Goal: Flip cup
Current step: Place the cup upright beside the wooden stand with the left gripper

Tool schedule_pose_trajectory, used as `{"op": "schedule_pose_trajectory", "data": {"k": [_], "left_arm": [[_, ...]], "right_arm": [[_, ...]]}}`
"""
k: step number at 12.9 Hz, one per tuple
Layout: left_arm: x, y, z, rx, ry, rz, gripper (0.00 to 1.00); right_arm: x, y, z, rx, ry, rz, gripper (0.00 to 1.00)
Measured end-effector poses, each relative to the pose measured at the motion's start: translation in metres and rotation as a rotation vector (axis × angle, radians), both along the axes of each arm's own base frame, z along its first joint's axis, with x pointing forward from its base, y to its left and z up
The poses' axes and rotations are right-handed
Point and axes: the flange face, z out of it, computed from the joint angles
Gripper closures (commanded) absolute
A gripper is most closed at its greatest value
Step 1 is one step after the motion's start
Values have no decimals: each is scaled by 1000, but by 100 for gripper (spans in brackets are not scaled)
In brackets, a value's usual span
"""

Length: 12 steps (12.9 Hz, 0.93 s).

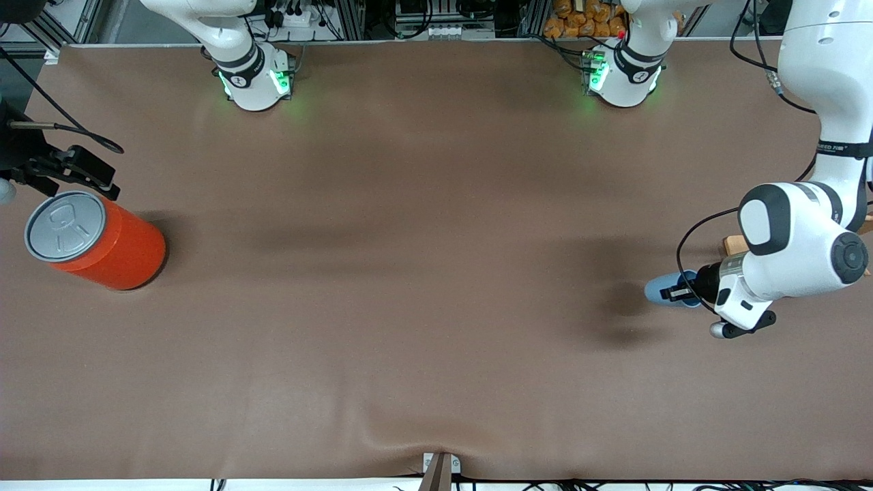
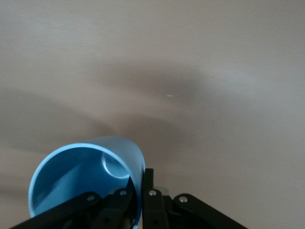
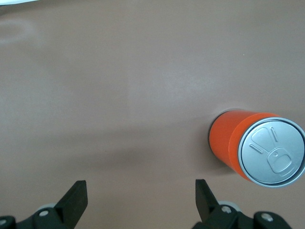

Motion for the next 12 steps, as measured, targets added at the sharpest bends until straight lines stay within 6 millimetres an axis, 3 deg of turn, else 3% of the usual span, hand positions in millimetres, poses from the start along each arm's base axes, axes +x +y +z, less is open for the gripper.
{"op": "schedule_pose_trajectory", "data": {"k": [4,9,10,11,12], "left_arm": [[-12,-23,-8,88,-69,-21,100],[-36,-43,0,91,-137,-35,100],[-40,-46,-5,89,-147,-38,93],[-43,-49,-10,87,-149,-42,75],[-46,-53,-14,86,-147,-49,28]], "right_arm": [[0,-1,-1,0,2,-2,0],[1,-1,-1,0,4,-2,0],[1,-1,-2,0,4,-2,0],[1,-1,-2,0,4,-2,0],[1,-1,-2,0,4,-2,0]]}}
